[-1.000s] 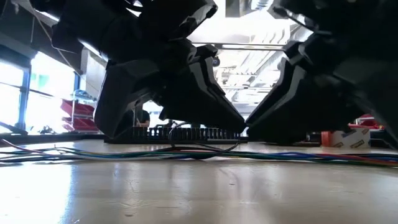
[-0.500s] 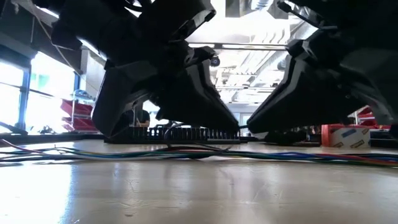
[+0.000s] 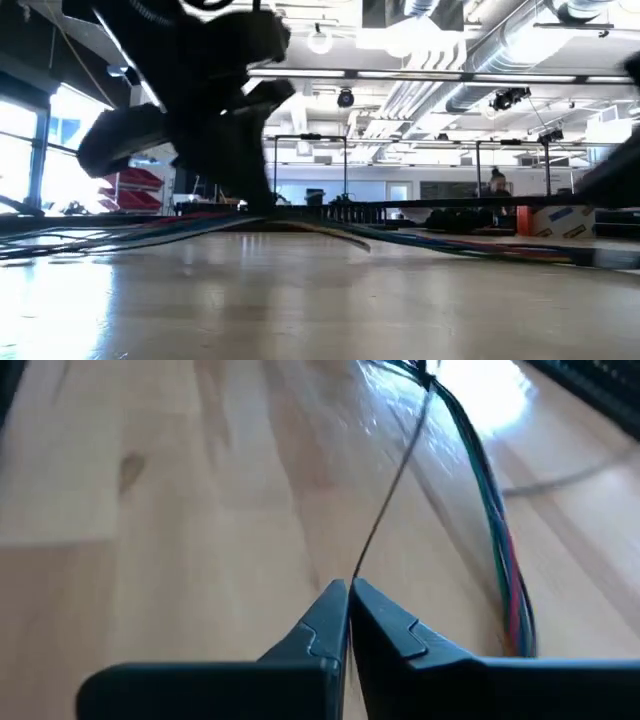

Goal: Ziptie cables
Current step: Wrap the top black zip tie around the colored cable bundle

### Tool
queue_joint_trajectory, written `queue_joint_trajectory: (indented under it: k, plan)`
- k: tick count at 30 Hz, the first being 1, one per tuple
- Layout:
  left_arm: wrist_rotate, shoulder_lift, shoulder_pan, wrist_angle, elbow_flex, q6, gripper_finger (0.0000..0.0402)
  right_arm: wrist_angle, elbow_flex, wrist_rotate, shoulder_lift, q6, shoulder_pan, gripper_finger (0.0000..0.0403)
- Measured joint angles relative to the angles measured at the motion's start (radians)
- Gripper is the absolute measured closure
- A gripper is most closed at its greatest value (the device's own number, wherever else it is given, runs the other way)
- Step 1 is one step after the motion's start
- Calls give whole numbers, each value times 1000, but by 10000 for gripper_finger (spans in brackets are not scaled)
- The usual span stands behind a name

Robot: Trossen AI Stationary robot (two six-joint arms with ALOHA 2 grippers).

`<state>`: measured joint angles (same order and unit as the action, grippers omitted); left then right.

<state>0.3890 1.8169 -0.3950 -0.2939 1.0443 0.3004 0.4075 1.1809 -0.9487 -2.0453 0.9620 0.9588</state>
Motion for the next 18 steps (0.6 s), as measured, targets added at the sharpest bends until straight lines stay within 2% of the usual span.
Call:
queue_joint_trajectory:
  k: [4, 7, 10, 12, 14, 18]
  plan:
    - [-26, -3, 13, -109, -5, -33, 401, 396, 125, 26, 0, 279, 87, 402]
    - [-41, -3, 21, -97, -42, -49, 401, 687, 208, 70, 0, 489, 150, 402]
    - [-40, -3, 23, -92, -56, -78, 401, 884, 258, 110, 1, 659, 189, 402]
    - [-39, -3, 23, -84, -56, -87, 401, 899, 267, 107, 2, 699, 188, 403]
    - [-42, -3, 23, -66, -57, -91, 401, 816, 256, 72, 2, 649, 156, 402]
    - [-59, -3, 23, -51, -49, -99, 401, 431, 202, 7, 2, 305, 40, 378]
